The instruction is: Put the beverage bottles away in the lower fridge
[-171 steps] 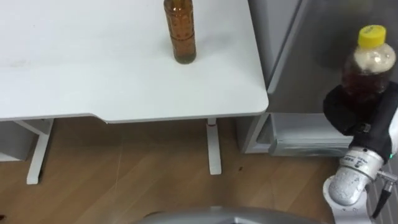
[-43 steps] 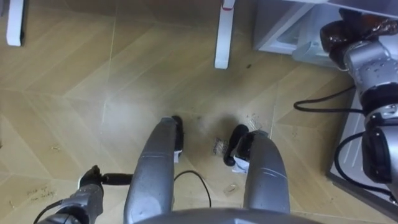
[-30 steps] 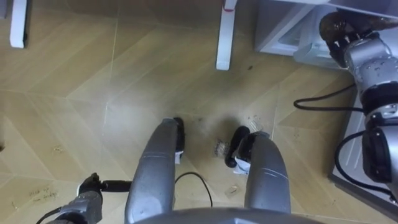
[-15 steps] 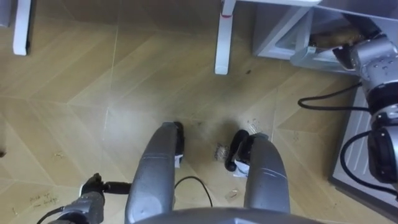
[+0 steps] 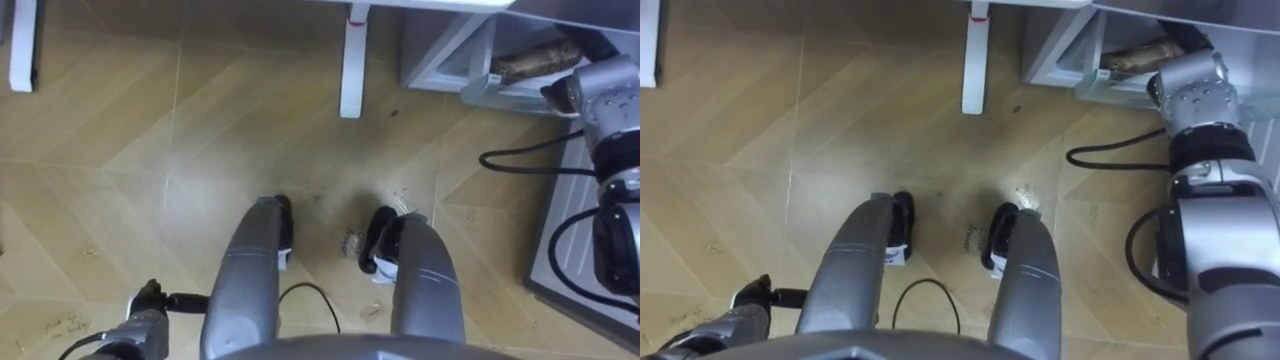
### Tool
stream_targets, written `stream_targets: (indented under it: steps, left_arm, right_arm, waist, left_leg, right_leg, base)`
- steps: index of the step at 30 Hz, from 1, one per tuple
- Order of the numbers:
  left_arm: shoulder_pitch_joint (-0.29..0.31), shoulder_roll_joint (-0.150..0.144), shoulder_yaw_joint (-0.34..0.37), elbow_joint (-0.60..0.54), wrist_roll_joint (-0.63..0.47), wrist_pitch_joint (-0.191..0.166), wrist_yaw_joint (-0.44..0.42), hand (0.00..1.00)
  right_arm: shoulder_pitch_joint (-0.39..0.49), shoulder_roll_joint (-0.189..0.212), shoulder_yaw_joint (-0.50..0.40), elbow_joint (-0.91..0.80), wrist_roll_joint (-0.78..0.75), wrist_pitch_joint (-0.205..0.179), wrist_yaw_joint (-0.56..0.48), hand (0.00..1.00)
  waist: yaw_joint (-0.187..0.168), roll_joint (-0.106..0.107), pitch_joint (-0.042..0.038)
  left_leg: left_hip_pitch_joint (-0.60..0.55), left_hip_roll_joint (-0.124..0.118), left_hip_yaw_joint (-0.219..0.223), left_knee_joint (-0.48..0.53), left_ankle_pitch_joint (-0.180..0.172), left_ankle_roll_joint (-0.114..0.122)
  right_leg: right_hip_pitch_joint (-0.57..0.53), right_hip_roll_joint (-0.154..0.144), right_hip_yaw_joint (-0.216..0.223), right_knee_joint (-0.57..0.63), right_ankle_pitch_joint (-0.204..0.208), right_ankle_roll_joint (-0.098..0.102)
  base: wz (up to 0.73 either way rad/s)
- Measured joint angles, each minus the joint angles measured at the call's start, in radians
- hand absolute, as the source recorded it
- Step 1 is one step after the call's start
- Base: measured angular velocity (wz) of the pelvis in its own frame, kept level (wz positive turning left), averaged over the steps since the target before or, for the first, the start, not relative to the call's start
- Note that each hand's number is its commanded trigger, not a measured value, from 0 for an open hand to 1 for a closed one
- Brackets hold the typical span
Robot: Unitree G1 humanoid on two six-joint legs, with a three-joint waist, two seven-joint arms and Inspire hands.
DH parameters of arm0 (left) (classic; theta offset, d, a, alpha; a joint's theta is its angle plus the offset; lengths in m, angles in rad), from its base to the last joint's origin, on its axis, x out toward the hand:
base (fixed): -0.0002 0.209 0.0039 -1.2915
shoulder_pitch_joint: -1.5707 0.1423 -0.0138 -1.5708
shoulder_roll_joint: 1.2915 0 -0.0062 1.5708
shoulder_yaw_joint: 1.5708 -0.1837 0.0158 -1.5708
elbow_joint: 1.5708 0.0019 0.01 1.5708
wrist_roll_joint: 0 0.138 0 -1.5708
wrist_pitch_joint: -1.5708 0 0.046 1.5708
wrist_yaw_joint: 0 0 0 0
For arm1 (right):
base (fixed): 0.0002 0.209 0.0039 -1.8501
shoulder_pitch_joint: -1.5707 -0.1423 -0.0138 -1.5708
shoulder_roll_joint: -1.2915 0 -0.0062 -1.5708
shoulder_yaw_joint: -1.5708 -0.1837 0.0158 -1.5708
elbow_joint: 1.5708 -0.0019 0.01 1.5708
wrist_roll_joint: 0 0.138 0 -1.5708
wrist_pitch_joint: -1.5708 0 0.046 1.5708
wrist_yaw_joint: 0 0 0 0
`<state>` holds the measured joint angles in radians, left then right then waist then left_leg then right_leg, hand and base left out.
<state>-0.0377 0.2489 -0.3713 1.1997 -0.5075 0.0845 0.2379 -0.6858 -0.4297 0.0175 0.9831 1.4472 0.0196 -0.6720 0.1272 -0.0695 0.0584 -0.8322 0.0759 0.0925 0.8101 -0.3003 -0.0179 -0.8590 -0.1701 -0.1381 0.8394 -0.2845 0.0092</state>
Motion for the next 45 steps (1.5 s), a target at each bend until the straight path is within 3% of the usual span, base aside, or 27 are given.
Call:
stream_targets:
  steps: [6,16,23,28,29,31,33,35,39,42,45]
  left_arm:
    - [0.001,-0.006,0.002,-0.003,0.002,-0.003,-0.009,0.00]
    - [0.004,0.004,0.092,-0.002,0.001,-0.013,-0.067,0.00]
    - [0.009,0.003,0.146,-0.002,0.059,-0.031,-0.120,0.00]
    - [0.039,0.000,0.196,-0.005,0.069,-0.033,-0.145,0.00]
    - [0.053,0.000,0.213,-0.003,0.068,-0.033,-0.147,0.00]
    - [0.074,0.000,0.240,-0.001,0.069,-0.033,-0.161,0.00]
    - [0.109,-0.003,0.275,-0.005,0.068,-0.033,-0.174,0.00]
    - [0.142,-0.005,0.280,-0.017,0.067,-0.034,-0.177,0.00]
    - [0.211,-0.031,0.304,-0.069,0.086,-0.041,-0.165,0.00]
    - [0.233,-0.063,0.339,-0.080,0.083,-0.044,-0.138,0.00]
    - [0.237,-0.073,0.348,-0.080,0.081,-0.044,-0.133,0.00]
  right_arm:
    - [0.030,0.001,0.000,0.054,0.012,0.000,0.075,0.00]
    - [0.125,0.003,-0.001,0.106,0.031,0.005,0.231,0.00]
    - [0.162,0.004,-0.003,0.195,0.002,0.027,0.345,0.00]
    - [0.254,0.014,-0.043,0.209,-0.007,0.026,0.438,0.00]
    - [0.280,0.018,-0.046,0.206,-0.016,0.026,0.447,0.00]
    - [0.329,0.019,-0.056,0.194,-0.031,0.025,0.470,0.00]
    - [0.406,0.039,-0.093,0.179,-0.033,0.022,0.510,0.00]
    - [0.455,0.058,-0.098,0.178,-0.034,0.021,0.540,0.00]
    - [0.593,0.108,-0.099,0.154,-0.047,0.014,0.590,0.00]
    - [0.660,0.165,-0.097,0.136,-0.062,-0.001,0.598,0.00]
    - [0.700,0.203,-0.096,0.137,-0.082,0.002,0.598,0.00]
  waist:
    - [0.007,0.023,0.0004]
    - [0.009,0.025,-0.0011]
    - [0.004,0.029,-0.0035]
    - [-0.009,0.034,-0.0156]
    - [-0.015,0.031,-0.0249]
    - [-0.017,0.031,-0.0344]
    - [-0.040,0.032,-0.0495]
    - [-0.046,0.029,-0.0563]
    - [-0.055,0.034,-0.0610]
    - [-0.067,0.041,-0.0594]
    - [-0.073,0.047,-0.0574]
  left_leg:
    - [0.090,0.000,0.010,-0.055,0.001,-0.001]
    - [0.230,-0.002,0.019,-0.132,0.001,-0.002]
    - [0.354,-0.010,0.029,-0.212,0.006,0.002]
    - [0.470,-0.020,0.030,-0.287,0.010,0.005]
    - [0.501,-0.021,0.034,-0.304,0.011,0.005]
    - [0.559,-0.019,0.035,-0.333,0.012,0.003]
    - [0.640,-0.016,0.030,-0.374,0.015,-0.002]
    - [0.705,-0.016,0.031,-0.416,0.018,-0.008]
    - [0.809,-0.013,0.033,-0.474,0.020,-0.011]
    - [0.846,-0.013,0.036,-0.500,0.021,-0.012]
    - [0.861,-0.013,0.038,-0.520,0.021,-0.013]
  right_leg:
    - [0.087,0.004,-0.003,-0.049,0.002,0.005]
    - [0.226,0.003,-0.016,-0.123,0.003,0.011]
    - [0.353,0.007,-0.020,-0.213,0.017,0.031]
    - [0.471,0.008,-0.032,-0.285,0.027,0.044]
    - [0.501,0.008,-0.034,-0.303,0.028,0.046]
    - [0.559,0.015,-0.039,-0.334,0.031,0.051]
    - [0.660,0.025,-0.063,-0.398,0.034,0.054]
    - [0.722,0.035,-0.063,-0.440,0.040,0.056]
    - [0.836,0.048,-0.072,-0.516,0.054,0.063]
    - [0.878,0.054,-0.072,-0.543,0.058,0.065]
    - [0.890,0.055,-0.071,-0.551,0.062,0.067]
  base:
    - [-0.02]
    - [-0.01]
    - [-0.02]
    - [0.01]
    - [-0.04]
    - [-0.03]
    - [0.13]
    - [0.04]
    - [0.01]
    - [-0.01]
    - [0.00]
